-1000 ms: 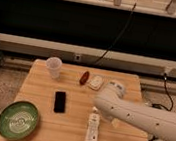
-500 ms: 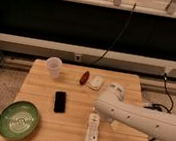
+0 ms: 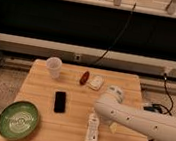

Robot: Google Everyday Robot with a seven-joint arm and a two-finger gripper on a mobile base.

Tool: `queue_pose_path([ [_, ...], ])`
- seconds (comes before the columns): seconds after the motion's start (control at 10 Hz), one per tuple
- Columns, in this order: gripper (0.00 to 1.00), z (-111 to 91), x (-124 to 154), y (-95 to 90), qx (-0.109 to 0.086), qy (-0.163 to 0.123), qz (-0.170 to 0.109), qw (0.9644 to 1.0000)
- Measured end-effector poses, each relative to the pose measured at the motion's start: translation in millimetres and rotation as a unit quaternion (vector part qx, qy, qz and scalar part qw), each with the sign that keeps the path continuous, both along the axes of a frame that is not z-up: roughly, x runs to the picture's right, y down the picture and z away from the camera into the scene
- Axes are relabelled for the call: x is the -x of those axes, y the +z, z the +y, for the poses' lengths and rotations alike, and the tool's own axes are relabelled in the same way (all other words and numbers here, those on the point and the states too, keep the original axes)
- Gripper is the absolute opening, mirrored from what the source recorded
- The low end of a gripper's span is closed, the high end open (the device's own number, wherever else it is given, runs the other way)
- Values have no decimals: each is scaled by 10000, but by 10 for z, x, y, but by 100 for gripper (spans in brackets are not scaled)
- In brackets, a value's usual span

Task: Stand the bottle upright

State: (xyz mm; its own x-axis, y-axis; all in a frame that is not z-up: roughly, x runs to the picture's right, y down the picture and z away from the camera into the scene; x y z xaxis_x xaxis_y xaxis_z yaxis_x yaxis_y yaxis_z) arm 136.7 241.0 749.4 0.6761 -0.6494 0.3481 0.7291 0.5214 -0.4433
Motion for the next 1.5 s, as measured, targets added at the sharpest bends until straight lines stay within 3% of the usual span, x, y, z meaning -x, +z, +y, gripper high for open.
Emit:
queue_pose_path([
  [1.5, 80, 314, 145, 22, 360, -285, -442, 9980],
])
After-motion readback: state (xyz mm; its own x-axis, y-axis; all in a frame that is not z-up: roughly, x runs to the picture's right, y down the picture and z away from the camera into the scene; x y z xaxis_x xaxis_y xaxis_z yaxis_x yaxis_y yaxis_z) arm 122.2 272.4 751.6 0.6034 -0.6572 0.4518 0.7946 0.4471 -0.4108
